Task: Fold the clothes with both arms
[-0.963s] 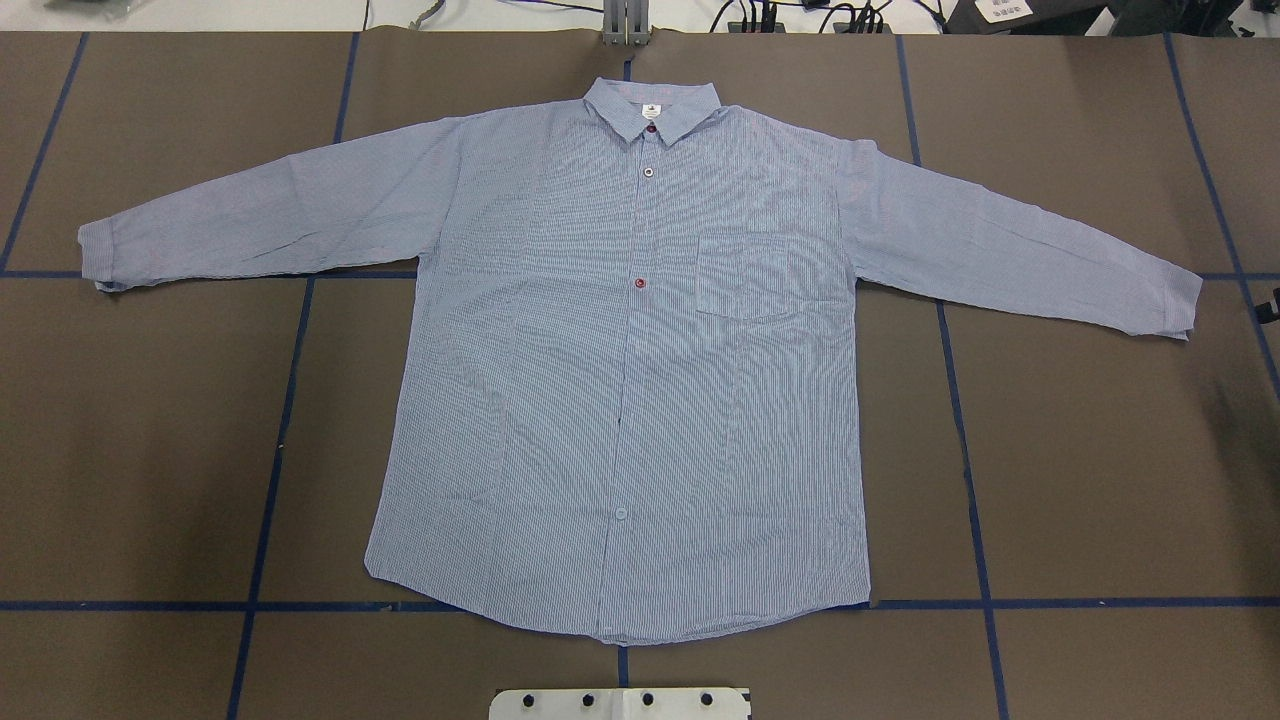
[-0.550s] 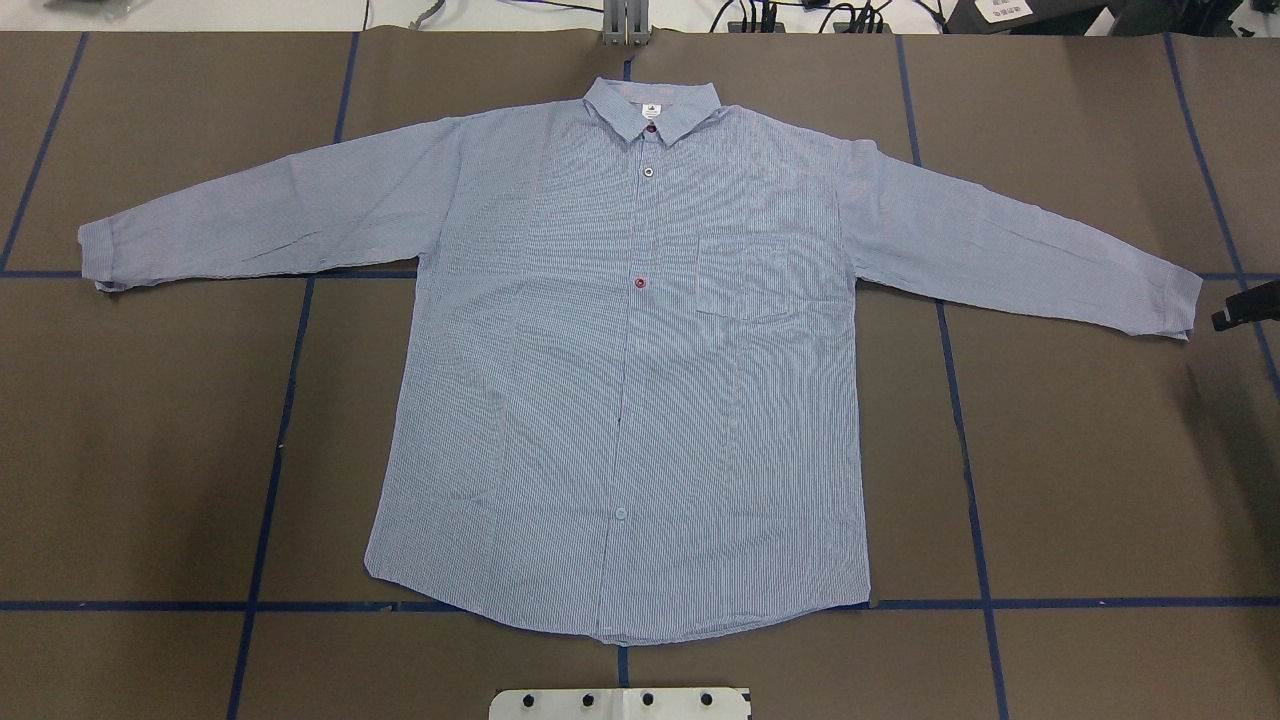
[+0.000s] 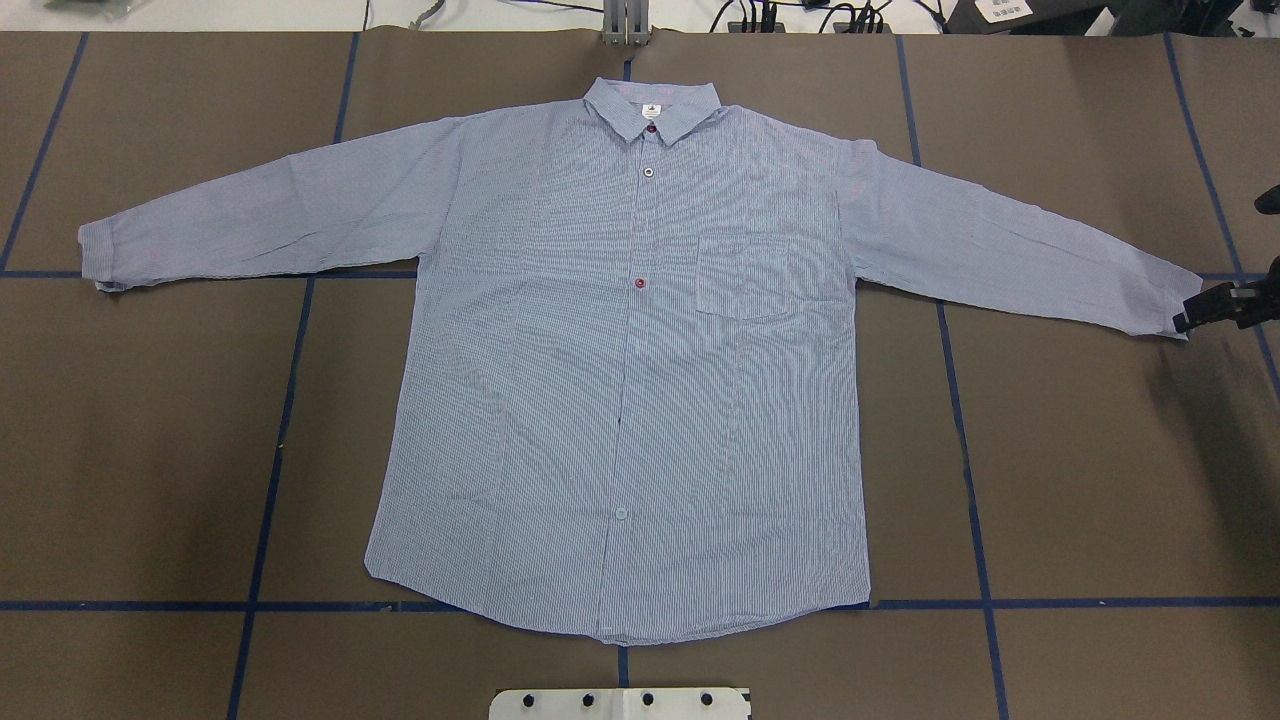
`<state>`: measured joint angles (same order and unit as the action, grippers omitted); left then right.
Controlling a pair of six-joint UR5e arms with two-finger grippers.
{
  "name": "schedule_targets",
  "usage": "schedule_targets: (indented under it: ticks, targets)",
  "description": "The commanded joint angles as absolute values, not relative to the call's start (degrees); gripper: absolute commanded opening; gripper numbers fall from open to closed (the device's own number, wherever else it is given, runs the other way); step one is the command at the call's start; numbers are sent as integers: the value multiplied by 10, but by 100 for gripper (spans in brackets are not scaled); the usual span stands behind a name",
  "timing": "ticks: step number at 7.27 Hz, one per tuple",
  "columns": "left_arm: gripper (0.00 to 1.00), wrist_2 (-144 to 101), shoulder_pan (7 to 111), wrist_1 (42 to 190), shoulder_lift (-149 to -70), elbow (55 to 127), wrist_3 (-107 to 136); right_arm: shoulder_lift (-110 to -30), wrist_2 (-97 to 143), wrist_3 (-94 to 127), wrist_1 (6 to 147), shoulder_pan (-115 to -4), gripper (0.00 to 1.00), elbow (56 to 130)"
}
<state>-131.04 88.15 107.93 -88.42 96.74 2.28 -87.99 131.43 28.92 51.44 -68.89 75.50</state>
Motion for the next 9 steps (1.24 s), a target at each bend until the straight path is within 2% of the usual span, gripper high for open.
schedule_targets:
  ticks: [1,4,8,9]
  targets:
    - [100,-1310,882,1079,-884,968,23,-872,1313,290,516,-687,72,746]
    - [100,-1310,882,1079,-884,968,23,-864,1313,291,519,-683,61,741]
    - [100,-1310,882,1079,-884,968,23,-864,1313,291,521,-676,53,737]
    - [100,-1310,882,1079,-884,969,23,-864,1313,292,521,-676,47,736]
